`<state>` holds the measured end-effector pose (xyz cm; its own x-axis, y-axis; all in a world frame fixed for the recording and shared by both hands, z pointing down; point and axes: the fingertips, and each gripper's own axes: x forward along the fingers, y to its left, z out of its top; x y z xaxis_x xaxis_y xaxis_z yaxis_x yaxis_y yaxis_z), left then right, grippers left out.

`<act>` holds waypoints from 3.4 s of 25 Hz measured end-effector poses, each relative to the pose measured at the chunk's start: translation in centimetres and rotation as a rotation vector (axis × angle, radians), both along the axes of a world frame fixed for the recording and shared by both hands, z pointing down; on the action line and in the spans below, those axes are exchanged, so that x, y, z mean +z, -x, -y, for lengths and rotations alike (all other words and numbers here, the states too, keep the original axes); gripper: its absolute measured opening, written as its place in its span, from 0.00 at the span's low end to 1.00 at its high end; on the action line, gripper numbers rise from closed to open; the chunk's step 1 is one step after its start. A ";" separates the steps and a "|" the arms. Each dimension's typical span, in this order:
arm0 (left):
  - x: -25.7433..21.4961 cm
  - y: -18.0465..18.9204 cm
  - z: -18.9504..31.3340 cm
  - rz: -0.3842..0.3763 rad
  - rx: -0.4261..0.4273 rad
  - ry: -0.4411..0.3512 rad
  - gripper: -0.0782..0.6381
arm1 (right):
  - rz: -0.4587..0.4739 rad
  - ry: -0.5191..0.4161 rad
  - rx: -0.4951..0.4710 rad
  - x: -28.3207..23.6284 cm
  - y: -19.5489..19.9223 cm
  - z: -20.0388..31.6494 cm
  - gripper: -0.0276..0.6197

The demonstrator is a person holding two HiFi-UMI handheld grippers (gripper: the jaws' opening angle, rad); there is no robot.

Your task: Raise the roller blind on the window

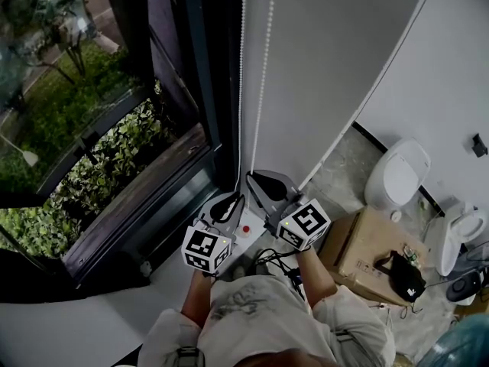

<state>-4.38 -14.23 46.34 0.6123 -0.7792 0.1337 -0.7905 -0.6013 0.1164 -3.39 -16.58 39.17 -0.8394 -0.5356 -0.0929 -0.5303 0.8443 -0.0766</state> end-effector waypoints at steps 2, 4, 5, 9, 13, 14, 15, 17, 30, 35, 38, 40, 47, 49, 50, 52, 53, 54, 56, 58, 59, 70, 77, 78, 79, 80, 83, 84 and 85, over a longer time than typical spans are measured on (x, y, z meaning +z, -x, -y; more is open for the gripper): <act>-2.6 0.4 0.1 -0.009 -0.013 -0.052 0.18 | 0.000 0.000 -0.001 0.0 -0.1 0.0 0.06; -5.9 0.6 0.4 -0.022 -0.018 -0.118 0.19 | -0.001 0.000 -0.002 0.0 -0.1 0.0 0.06; -7.5 0.6 0.5 -0.027 -0.016 -0.154 0.20 | -0.001 -0.001 -0.002 0.0 0.0 0.0 0.06; -13.1 0.1 1.2 -0.023 0.001 -0.270 0.23 | -0.002 -0.002 -0.007 0.1 0.3 0.0 0.06; -15.7 -1.1 2.0 -0.018 0.024 -0.325 0.23 | -0.008 -0.006 -0.012 0.2 0.7 -0.2 0.06; -15.9 -1.5 2.2 -0.014 0.027 -0.333 0.23 | -0.009 -0.009 -0.014 0.2 0.8 -0.3 0.06; -16.0 -1.8 2.3 -0.011 0.027 -0.338 0.22 | -0.010 -0.010 -0.015 0.2 0.8 -0.3 0.06; -16.0 -2.1 2.6 0.001 0.014 -0.346 0.14 | -0.014 -0.010 -0.017 0.2 0.9 -0.5 0.06; -13.4 -1.4 3.1 -0.016 -0.017 -0.283 0.13 | -0.065 0.018 -0.014 2.6 1.2 -0.3 0.06; -11.4 -1.4 3.3 -0.010 -0.016 -0.234 0.13 | -0.096 0.049 -0.006 4.5 1.1 -0.3 0.06; -10.3 -1.3 3.2 -0.015 -0.019 -0.209 0.13 | -0.105 0.067 -0.001 5.6 1.0 -0.3 0.06; -10.0 -1.3 3.1 -0.019 -0.021 -0.202 0.13 | -0.106 0.072 0.000 5.9 0.9 -0.4 0.06; -10.1 -1.4 3.1 -0.018 -0.025 -0.211 0.13 | -0.114 0.060 0.011 5.8 0.8 -0.4 0.06; -10.3 -1.5 3.1 -0.026 -0.024 -0.217 0.13 | -0.108 0.048 0.021 5.6 0.6 -0.4 0.06; -10.3 -1.5 3.0 -0.028 -0.022 -0.221 0.13 | -0.107 0.037 0.029 5.5 0.5 -0.4 0.06; -10.4 -1.7 3.0 -0.028 -0.019 -0.231 0.13 | -0.109 0.010 0.045 5.4 0.3 -0.4 0.07; -10.5 -1.7 3.0 -0.027 -0.020 -0.238 0.13 | -0.109 -0.002 0.052 5.4 0.2 -0.5 0.07; -10.5 -1.7 2.9 -0.025 -0.024 -0.249 0.13 | -0.108 -0.011 0.057 5.3 0.1 -0.5 0.07; -10.6 -1.6 2.8 -0.024 -0.037 -0.272 0.13 | -0.102 -0.025 0.065 5.2 -0.1 -0.6 0.07; -10.7 -1.5 2.7 -0.034 -0.043 -0.285 0.13 | -0.100 -0.037 0.077 5.0 -0.3 -0.6 0.07; -10.7 -1.5 2.7 -0.040 -0.044 -0.286 0.13 | -0.100 -0.043 0.085 5.0 -0.4 -0.6 0.07; -9.7 -1.8 2.7 -0.028 -0.044 -0.262 0.18 | -0.131 -0.036 0.105 5.7 -1.4 -0.8 0.14; -7.7 -0.8 2.5 -0.020 -0.072 -0.223 0.13 | -0.104 -0.036 0.134 5.5 -2.6 -0.9 0.13; -7.3 -0.5 2.4 -0.020 -0.076 -0.216 0.12 | -0.099 -0.039 0.138 5.4 -2.8 -1.0 0.09; -6.9 -0.3 2.4 -0.020 -0.078 -0.208 0.12 | -0.094 -0.041 0.138 5.3 -3.0 -1.1 0.06; -6.5 -0.1 2.2 -0.020 -0.078 -0.200 0.12 | -0.091 -0.041 0.135 5.1 -3.0 -1.3 0.06; -5.5 0.5 1.8 -0.017 -0.085 -0.181 0.12 | -0.091 -0.036 0.120 4.6 -3.1 -1.8 0.06; -5.1 0.8 1.7 -0.016 -0.090 -0.175 0.12 | -0.089 -0.035 0.116 4.4 -3.1 -2.0 0.06; -4.7 1.0 1.6 -0.016 -0.094 -0.166 0.12 | -0.085 -0.034 0.113 4.2 -3.2 -2.1 0.06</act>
